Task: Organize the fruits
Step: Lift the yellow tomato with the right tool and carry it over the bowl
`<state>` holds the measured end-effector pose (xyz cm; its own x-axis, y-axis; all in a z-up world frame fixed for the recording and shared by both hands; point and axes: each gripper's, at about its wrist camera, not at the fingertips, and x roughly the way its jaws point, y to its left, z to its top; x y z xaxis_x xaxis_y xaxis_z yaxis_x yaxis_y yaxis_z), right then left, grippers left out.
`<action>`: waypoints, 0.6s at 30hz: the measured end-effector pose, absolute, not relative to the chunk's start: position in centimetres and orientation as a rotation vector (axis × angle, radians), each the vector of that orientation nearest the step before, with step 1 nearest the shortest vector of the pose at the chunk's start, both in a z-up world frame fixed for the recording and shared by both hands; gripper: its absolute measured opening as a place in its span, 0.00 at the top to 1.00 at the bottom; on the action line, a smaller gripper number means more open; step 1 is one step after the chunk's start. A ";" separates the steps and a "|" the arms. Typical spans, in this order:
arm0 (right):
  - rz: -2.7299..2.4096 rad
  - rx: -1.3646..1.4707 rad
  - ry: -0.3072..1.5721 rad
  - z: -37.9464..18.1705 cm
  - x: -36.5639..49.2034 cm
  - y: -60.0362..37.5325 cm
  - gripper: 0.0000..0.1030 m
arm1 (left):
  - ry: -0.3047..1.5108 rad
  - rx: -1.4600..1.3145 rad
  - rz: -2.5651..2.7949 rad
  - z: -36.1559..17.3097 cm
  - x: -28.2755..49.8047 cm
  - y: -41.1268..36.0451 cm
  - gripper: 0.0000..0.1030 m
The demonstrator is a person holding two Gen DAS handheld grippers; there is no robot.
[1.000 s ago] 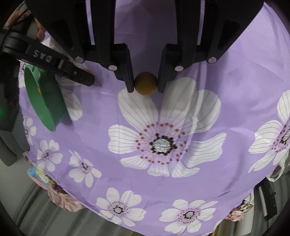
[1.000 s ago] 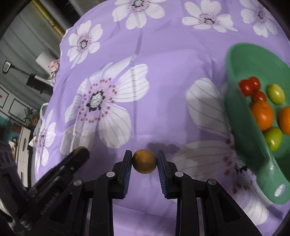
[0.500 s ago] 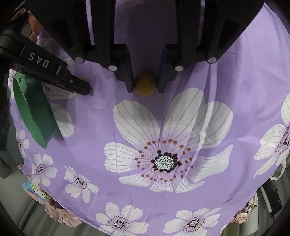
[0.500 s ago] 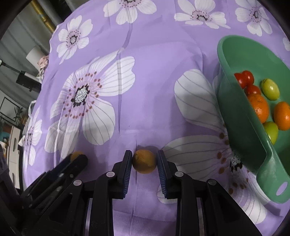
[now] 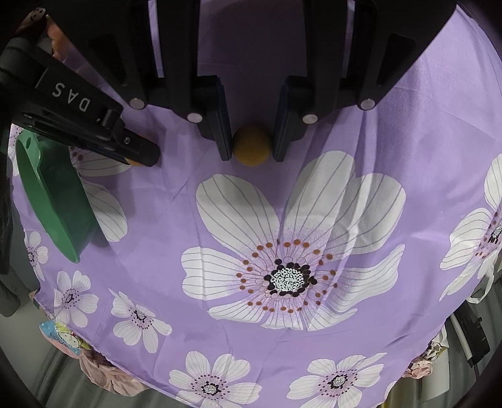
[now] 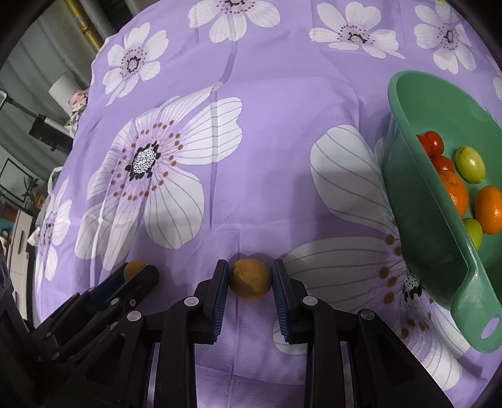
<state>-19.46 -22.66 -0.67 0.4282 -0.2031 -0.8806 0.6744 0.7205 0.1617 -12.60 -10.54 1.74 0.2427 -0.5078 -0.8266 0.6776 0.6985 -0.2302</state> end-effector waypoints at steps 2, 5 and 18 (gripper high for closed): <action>-0.579 0.548 0.985 -0.6 -19.4 -22.6 0.71 | 1.048 0.184 -0.816 1.8 -12.6 -10.6 0.75; -0.579 0.550 0.985 -0.6 -19.4 -22.5 0.71 | 1.047 0.178 -0.814 1.8 -12.7 -10.6 0.75; -0.574 0.513 0.955 0.4 -19.3 -21.6 0.71 | 0.998 0.157 -0.824 2.8 -13.1 -10.4 0.75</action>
<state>-19.29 -21.63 0.36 0.4532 -0.2251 -0.8625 0.6564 0.7389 0.1521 -13.14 -10.43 2.76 0.2743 -0.5417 -0.7945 0.6778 0.6950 -0.2398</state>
